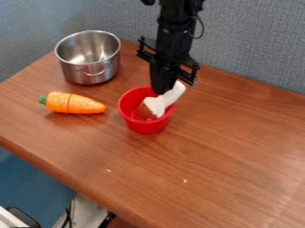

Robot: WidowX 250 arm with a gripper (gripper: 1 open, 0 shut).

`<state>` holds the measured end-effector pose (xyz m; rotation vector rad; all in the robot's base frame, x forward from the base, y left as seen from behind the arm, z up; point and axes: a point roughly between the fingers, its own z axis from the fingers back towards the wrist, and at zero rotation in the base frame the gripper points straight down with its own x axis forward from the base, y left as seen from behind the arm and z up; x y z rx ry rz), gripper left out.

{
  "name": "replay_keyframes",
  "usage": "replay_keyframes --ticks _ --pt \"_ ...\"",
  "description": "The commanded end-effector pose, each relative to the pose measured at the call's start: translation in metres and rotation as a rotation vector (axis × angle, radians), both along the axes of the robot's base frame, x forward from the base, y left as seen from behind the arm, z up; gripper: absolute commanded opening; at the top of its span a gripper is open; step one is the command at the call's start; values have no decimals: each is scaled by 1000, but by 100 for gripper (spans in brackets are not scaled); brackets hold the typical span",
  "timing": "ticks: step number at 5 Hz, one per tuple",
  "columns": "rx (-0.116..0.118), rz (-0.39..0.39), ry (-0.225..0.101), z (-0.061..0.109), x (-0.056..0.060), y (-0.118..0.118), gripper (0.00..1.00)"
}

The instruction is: Put the mushroom in the red bowl

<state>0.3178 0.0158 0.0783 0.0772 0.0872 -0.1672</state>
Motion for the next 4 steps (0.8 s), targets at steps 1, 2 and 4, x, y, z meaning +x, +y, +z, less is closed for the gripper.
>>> replay_keyframes --ticks 1,2,4 --pt "-1 14 -41 11 6 4 0" --pt "-5 16 -40 11 7 4 0" --pt "-11 20 -36 11 7 4 0"
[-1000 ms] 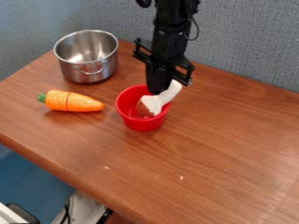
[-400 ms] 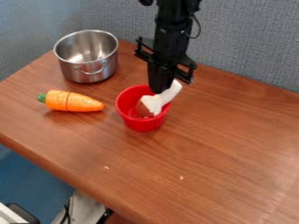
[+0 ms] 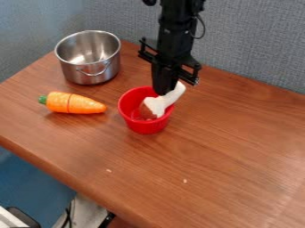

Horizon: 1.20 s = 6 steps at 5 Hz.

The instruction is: Put the mushroom in the red bowl

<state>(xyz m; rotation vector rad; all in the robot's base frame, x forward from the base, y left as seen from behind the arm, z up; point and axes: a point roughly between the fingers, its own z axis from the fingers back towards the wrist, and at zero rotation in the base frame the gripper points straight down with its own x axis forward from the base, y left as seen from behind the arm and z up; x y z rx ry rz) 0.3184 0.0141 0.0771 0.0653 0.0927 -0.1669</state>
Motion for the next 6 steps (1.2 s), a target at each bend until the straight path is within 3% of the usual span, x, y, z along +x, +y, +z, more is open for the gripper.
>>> replay_keyframes --ticks 1,2,3,6 --pt "-3 22 -40 11 6 6 0" --pt "-5 25 -37 11 6 6 100" --pt "-5 27 -33 9 6 7 0" --pt "-6 26 -32 11 8 7 0"
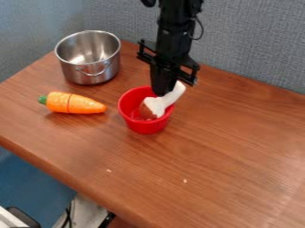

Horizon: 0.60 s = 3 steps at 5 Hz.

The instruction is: Put the mushroom in the red bowl

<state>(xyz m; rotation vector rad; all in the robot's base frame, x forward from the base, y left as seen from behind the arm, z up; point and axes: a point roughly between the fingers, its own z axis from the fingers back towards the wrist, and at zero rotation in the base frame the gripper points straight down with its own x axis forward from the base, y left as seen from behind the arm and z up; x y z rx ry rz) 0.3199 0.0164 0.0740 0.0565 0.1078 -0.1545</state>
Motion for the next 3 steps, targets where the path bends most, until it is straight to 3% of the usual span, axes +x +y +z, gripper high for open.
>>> replay_keyframes --ticks 1,3 --pt "0 11 -49 15 7 3 0" --pt "-27 37 -87 37 10 7 0"
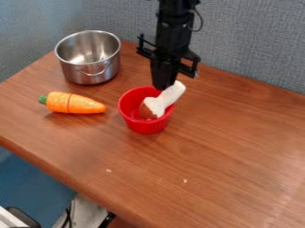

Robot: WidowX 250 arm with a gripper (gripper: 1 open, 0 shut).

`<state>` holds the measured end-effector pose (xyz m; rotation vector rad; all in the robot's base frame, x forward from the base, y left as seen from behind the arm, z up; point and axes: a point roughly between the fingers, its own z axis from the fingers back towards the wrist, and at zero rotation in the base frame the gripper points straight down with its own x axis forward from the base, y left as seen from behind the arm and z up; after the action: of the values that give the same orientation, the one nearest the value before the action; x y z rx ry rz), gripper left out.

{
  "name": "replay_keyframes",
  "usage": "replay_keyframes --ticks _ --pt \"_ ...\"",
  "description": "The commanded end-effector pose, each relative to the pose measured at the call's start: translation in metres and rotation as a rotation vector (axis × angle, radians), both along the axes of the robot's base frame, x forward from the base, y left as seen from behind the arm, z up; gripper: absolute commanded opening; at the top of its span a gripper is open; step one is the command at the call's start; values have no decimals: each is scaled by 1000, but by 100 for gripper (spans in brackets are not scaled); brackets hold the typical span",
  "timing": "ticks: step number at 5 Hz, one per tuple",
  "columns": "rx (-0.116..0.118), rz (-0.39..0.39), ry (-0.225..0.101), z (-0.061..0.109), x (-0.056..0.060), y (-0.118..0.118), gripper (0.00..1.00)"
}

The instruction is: Put the mushroom in the red bowl

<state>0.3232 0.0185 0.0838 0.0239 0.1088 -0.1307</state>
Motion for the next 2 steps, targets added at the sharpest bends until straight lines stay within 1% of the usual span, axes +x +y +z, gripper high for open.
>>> replay_keyframes --ticks 1,2 --pt "-1 34 -108 38 8 11 0" --pt "-9 62 -130 50 11 20 0"
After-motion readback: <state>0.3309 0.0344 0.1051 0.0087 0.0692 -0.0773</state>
